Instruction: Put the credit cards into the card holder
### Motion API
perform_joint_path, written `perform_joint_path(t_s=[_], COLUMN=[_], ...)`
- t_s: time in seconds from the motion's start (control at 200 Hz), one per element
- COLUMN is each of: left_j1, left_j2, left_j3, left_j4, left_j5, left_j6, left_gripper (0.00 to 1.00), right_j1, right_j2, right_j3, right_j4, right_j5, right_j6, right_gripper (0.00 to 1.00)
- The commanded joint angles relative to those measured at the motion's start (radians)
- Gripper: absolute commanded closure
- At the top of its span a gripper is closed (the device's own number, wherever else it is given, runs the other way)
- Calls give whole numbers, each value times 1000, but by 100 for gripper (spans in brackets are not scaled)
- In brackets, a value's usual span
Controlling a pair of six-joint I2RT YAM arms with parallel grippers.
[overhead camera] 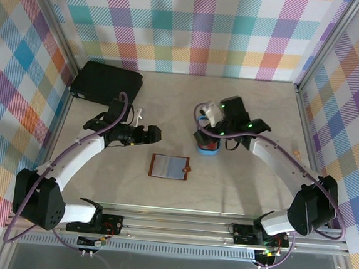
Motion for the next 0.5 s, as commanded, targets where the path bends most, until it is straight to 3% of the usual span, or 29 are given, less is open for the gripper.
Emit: perform_joint_path(t_s=[0.0, 0.16, 0.285, 0.495], left_j1=[13, 12, 11, 13], left_j2=[29, 53, 89, 150], left_j3=[26, 15, 23, 21], left_j4=[-6, 115, 117, 94], left_j5=[60, 149, 188, 199], left_j6=[76, 75, 105, 128], left_gripper=[1, 0, 0, 0], right_j1=[-111, -150, -150, -147], right_j2=[25, 92, 184, 369], right_j3=[34, 2, 33, 148], right_j4=[-117, -51, -66, -81], right_j5=[-95, -163, -204, -94], right_j6=[-206, -455, -682, -873], right_gripper=[31, 33, 33, 39])
